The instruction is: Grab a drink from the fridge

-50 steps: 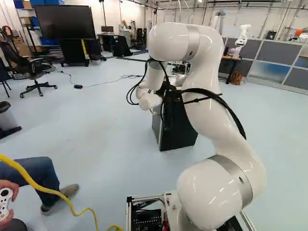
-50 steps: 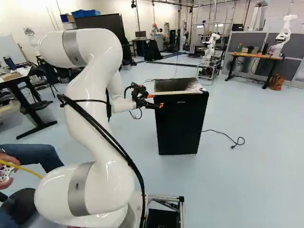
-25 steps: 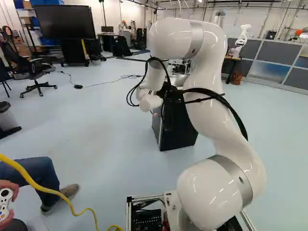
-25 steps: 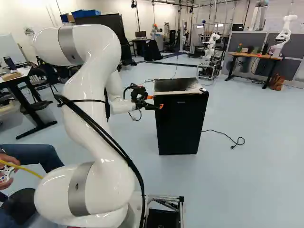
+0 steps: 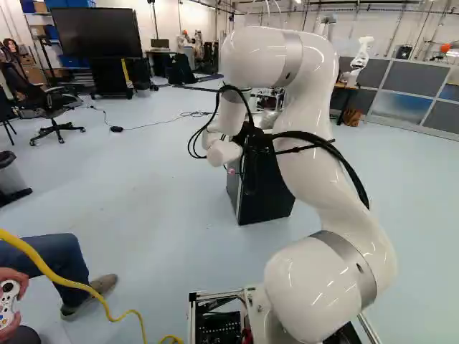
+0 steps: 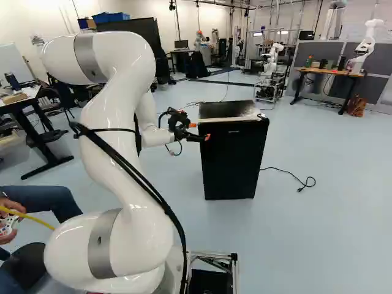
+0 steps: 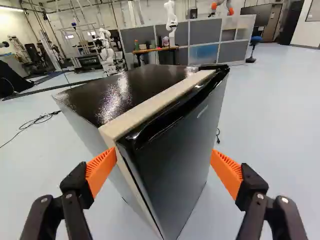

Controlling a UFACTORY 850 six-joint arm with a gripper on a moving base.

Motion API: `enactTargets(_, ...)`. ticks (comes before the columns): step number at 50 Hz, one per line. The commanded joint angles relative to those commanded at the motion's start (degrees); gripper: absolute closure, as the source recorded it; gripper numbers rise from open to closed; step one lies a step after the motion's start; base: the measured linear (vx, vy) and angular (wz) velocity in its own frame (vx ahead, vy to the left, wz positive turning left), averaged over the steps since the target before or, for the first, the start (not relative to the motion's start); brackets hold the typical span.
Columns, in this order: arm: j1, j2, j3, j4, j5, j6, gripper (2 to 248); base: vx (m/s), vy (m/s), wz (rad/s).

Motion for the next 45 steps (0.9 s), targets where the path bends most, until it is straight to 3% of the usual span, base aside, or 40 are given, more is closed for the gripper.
enactTargets(45,-1.4,-1.0,-1.5,0.0,0.0,0.0,3,0.000,0.000,0.000)
